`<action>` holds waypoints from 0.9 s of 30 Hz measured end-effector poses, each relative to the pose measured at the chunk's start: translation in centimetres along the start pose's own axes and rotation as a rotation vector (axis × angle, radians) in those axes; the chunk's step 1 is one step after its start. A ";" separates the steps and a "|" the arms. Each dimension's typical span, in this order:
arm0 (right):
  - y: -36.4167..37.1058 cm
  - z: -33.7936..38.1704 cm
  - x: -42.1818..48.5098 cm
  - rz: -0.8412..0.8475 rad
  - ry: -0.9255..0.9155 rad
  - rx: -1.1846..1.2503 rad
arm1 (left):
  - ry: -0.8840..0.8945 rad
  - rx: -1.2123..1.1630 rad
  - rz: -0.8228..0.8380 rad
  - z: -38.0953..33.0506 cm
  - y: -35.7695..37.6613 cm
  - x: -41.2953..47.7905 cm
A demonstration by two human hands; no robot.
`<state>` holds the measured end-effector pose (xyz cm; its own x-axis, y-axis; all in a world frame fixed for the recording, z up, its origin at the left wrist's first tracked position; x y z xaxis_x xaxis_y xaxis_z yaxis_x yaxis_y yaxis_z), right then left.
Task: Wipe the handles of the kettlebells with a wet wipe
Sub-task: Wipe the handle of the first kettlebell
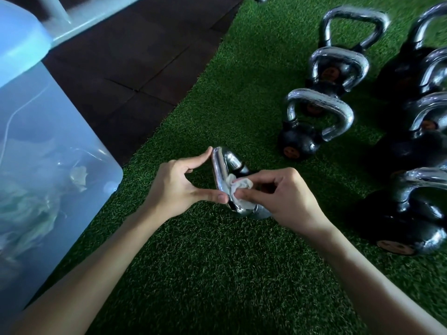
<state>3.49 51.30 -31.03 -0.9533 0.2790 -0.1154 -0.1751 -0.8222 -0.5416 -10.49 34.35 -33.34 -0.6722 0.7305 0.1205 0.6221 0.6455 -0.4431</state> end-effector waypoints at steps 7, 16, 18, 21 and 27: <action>0.2 -1.4 0.3 0.094 -0.079 -0.169 | 0.019 -0.030 -0.004 0.2 -0.4 -0.2; 0.2 0.7 3.3 0.476 -0.431 -0.752 | 0.014 -0.105 0.004 0.0 -0.3 -0.2; -0.2 0.8 3.7 0.552 -0.448 -0.778 | 0.005 -0.117 0.001 0.2 -0.3 -0.2; 0.1 0.5 4.6 0.547 -0.457 -0.780 | -0.014 -0.133 0.004 0.5 -0.3 -0.2; 0.4 1.1 5.4 0.603 -0.355 -0.468 | 0.013 -0.120 0.019 0.2 -0.2 0.0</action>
<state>-2.00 51.91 -31.00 -0.8851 -0.3791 -0.2698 0.4349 -0.4680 -0.7693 -10.64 34.17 -33.44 -0.6549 0.7453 0.1250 0.6790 0.6529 -0.3357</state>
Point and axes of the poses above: each hand's wrist, its own x-axis towards the middle knuckle, its own y-axis out of the palm, z = x × y, the point moved 5 cm from there along x, towards the middle knuckle, and after that the axes turned 15 degrees about -x, right-handed, at the moved point
